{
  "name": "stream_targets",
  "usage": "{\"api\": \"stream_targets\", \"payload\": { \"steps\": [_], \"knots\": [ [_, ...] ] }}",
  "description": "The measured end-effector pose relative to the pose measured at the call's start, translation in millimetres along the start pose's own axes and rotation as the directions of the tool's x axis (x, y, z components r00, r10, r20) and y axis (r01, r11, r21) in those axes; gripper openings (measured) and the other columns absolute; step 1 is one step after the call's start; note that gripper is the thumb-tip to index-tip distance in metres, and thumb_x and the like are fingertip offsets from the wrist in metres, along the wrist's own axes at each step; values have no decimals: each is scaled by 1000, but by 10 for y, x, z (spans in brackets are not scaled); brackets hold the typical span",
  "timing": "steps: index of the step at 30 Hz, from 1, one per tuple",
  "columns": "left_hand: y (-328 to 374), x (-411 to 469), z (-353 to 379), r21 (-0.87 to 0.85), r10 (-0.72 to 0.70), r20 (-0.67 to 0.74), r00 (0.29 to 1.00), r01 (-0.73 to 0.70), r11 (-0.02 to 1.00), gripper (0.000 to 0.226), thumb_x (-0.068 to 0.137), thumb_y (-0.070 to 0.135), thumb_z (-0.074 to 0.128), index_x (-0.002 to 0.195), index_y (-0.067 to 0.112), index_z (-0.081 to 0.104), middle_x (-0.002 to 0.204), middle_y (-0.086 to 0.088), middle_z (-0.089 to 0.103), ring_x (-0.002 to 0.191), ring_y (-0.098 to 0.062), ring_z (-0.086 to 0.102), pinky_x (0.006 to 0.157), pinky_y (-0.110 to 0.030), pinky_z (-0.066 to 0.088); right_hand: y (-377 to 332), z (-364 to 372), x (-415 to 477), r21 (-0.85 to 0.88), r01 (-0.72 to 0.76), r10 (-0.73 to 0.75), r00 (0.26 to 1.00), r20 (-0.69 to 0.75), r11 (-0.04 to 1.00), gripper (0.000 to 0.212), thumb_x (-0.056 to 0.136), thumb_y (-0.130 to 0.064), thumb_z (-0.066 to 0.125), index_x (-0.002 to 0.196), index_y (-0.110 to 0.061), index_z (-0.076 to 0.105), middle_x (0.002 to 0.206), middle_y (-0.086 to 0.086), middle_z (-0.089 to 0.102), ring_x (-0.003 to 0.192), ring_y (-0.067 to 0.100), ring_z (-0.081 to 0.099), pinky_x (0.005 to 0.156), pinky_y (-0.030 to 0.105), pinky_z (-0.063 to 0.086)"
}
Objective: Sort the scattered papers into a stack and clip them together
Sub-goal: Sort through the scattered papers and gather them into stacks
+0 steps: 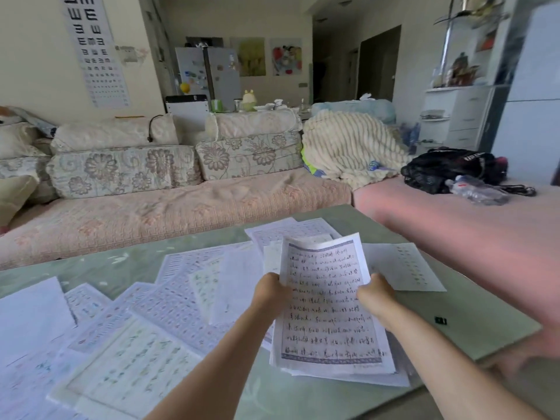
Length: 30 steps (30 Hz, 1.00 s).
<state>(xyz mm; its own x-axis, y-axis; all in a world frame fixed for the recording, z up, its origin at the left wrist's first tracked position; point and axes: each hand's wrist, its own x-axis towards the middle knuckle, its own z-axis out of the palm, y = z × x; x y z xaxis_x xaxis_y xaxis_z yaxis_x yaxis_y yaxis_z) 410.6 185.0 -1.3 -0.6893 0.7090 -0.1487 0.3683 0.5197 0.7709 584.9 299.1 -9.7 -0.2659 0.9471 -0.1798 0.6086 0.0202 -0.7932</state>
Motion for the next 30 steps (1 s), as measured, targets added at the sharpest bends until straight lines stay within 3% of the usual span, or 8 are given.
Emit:
{"api": "stream_targets", "payload": {
  "steps": [4,6,8,10,16,18,22,30],
  "knots": [
    [1,65,294,234,-18,-5,1000,19,972,30,84,14,46,112,9,58,108,-8,62,91,-24,59,72,-33,52,190,-35,96,-237,15,-6,999,40,971,6,89,-4,46,88,-10,47,72,2,47,56,15,45,46,23,31],
    [-42,65,370,344,-35,-24,999,41,938,35,84,15,46,118,9,53,116,-10,54,105,-27,54,83,-37,53,224,-29,115,-350,31,-16,999,45,936,15,87,-4,48,75,-11,45,72,2,48,58,16,47,50,23,35],
    [-107,70,425,384,-28,-20,999,33,923,44,85,15,51,127,6,45,126,-14,45,117,-31,45,97,-38,48,218,-36,100,-476,54,-44,998,32,878,9,87,-8,54,96,-7,54,101,10,52,86,23,57,65,29,45],
    [-148,59,451,370,-8,-7,1000,10,929,51,86,14,54,134,5,38,132,-15,41,122,-31,40,99,-37,41,206,-24,106,-545,94,-111,994,2,833,33,86,-10,57,118,-5,51,122,14,44,109,29,52,82,34,49],
    [-145,-2,475,200,7,15,1000,-9,980,59,88,24,49,144,11,31,131,-10,53,111,-25,52,89,-36,49,140,33,37,-691,187,-110,982,155,698,25,92,-19,51,112,-5,59,142,18,37,122,33,45,96,41,46],
    [-167,-24,396,135,7,19,1000,-10,991,61,92,24,48,147,10,27,133,-8,54,106,-22,54,82,-30,47,82,46,5,-692,197,-134,980,145,694,29,91,-19,51,116,-6,59,139,17,41,122,32,46,97,40,47],
    [-301,-75,48,167,102,-34,994,-95,981,57,91,31,53,144,16,37,136,-5,55,114,-23,57,93,-34,51,-187,247,-106,-520,305,-217,950,223,798,47,90,-30,52,135,-15,54,143,10,44,123,30,52,98,38,47],
    [-1051,-164,-953,448,232,-135,963,-149,882,51,89,36,55,137,23,47,134,3,54,126,-20,44,96,-33,42,-909,1226,-638,-274,627,-429,731,531,729,49,89,-43,61,135,-29,55,132,-4,51,122,17,53,103,31,42]
  ]
}}
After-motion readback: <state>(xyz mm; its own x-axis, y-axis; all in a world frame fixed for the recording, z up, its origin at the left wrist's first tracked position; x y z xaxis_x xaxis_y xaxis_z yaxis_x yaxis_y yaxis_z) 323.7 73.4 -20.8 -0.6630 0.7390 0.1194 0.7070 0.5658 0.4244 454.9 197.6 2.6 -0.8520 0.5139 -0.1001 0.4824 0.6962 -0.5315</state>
